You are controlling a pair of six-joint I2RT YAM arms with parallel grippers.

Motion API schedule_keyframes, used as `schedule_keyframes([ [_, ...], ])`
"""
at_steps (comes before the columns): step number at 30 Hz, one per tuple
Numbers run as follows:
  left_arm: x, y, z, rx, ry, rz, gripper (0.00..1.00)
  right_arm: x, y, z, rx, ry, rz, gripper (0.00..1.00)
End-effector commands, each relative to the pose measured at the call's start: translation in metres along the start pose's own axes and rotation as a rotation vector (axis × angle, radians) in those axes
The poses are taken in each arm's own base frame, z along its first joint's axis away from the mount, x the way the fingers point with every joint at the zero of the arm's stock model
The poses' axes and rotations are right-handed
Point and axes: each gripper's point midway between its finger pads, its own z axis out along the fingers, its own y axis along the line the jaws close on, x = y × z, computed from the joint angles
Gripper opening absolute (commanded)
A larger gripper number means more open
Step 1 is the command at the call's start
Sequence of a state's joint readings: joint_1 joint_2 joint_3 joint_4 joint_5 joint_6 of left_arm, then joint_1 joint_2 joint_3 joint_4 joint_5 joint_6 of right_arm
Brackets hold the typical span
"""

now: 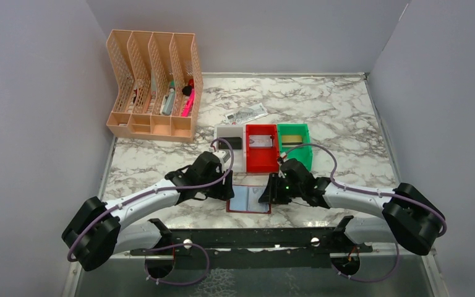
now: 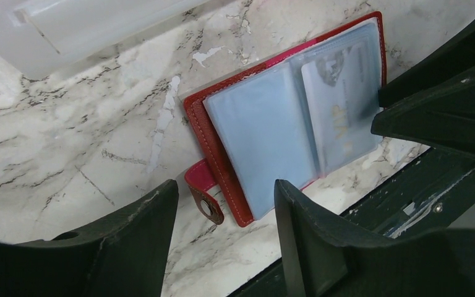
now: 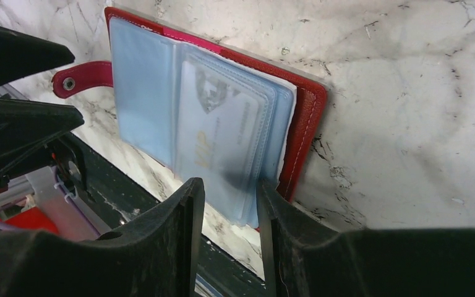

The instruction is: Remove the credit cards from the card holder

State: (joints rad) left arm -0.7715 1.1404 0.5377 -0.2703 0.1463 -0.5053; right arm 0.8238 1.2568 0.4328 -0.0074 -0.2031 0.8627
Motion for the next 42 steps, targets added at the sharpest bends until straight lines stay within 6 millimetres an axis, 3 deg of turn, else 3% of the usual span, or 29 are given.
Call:
schedule_keyframes([
  [1, 0.001, -0.008, 0.003, 0.05, 0.008, -0.003, 0.59, -0.006, -0.003, 0.0, 0.031, -0.03, 0.007, 0.42],
  [8, 0.005, -0.007, 0.006, 0.054, 0.019, -0.006, 0.52, -0.026, 0.005, -0.018, 0.057, -0.106, -0.033, 0.43],
  [16, 0.007, -0.008, 0.01, 0.062, 0.035, -0.008, 0.5, -0.01, 0.021, -0.005, -0.069, -0.027, -0.011, 0.43],
  [24, 0.01, -0.008, 0.011, 0.064, 0.047, -0.008, 0.49, -0.005, 0.002, 0.006, 0.018, -0.004, 0.027, 0.43],
  [31, 0.011, -0.01, 0.013, 0.079, 0.053, -0.004, 0.41, -0.006, 0.002, 0.005, 0.018, -0.014, 0.028, 0.42],
  [38, 0.012, -0.014, 0.016, 0.103, 0.067, 0.003, 0.29, -0.008, 0.031, 0.002, -0.117, 0.003, -0.016, 0.41],
  [42, 0.011, -0.016, 0.016, 0.111, 0.064, 0.003, 0.27, -0.014, 0.045, -0.004, -0.163, -0.004, -0.057, 0.41],
])
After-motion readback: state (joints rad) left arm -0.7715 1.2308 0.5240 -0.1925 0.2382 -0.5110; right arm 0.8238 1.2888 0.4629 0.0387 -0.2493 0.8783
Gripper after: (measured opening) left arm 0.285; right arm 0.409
